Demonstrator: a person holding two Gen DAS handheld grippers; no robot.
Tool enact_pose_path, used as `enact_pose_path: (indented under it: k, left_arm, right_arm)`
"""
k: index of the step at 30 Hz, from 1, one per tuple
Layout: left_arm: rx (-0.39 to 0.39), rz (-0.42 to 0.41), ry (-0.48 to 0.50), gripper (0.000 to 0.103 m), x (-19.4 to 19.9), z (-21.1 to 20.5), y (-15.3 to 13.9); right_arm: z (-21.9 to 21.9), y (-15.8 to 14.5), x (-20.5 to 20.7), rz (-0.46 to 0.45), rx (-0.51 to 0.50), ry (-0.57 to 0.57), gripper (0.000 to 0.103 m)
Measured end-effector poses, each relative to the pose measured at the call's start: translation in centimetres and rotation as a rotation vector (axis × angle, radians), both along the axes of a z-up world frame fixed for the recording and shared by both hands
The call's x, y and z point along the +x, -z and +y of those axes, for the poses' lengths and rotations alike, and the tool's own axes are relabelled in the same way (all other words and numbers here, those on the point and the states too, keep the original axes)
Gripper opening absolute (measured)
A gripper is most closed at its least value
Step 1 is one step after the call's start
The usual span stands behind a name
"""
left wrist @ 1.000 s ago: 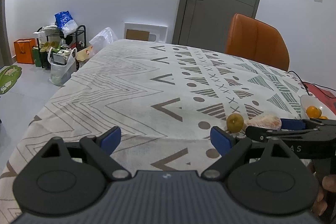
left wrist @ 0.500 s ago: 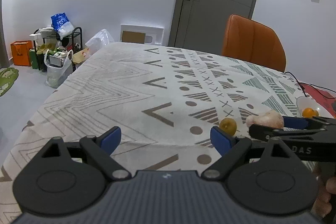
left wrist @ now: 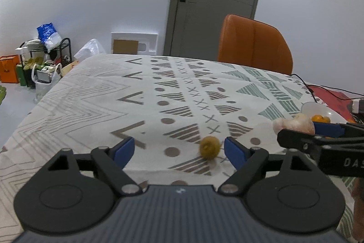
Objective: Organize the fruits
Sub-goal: 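Lift the pomelo segment with the right tool while the left tool grasps the brown round fruit, then place the pomelo segment in the plate with the right tool while the left tool places the brown fruit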
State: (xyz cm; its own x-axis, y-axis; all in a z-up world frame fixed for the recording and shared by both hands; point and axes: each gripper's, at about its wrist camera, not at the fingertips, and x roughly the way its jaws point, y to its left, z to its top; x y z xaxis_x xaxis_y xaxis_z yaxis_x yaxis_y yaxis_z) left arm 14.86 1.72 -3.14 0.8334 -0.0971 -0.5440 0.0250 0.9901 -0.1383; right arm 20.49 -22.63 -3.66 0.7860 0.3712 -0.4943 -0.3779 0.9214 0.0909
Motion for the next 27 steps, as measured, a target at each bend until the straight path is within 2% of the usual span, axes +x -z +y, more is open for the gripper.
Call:
enact_pose_path:
  k: [10,14,17,19,20,27]
  left_arm:
    - [0.012,0.009,0.032,0.065,1.0,-1.9,0.4]
    - [0.023,0.018,0.039,0.062,1.6,-2.6,0.8]
    - [0.029,0.039,0.045,0.048,2.1,-3.0,1.4]
    - [0.027,0.059,0.053,0.028,2.4,-3.2,1.8]
    - [0.029,0.062,0.055,0.023,2.4,-3.4,1.9]
    - [0.033,0.029,0.072,0.023,1.7,-4.5,1.0]
  right_arm:
    - [-2.6,-0.4,-0.9,-0.024,0.026,0.044,0.081]
    - [-3.7,-0.6,-1.2,-0.029,0.036,0.065,0.081]
    - [-4.7,-0.6,-1.5,-0.034,0.045,0.086,0.081]
    - [-5.5,-0.7,-1.6,-0.038,0.051,0.101,0.081]
    - [-5.9,-0.7,-1.6,-0.039,0.054,0.111,0.081]
    - [-8.1,-0.5,-2.3,-0.043,0.068,0.16,0.081]
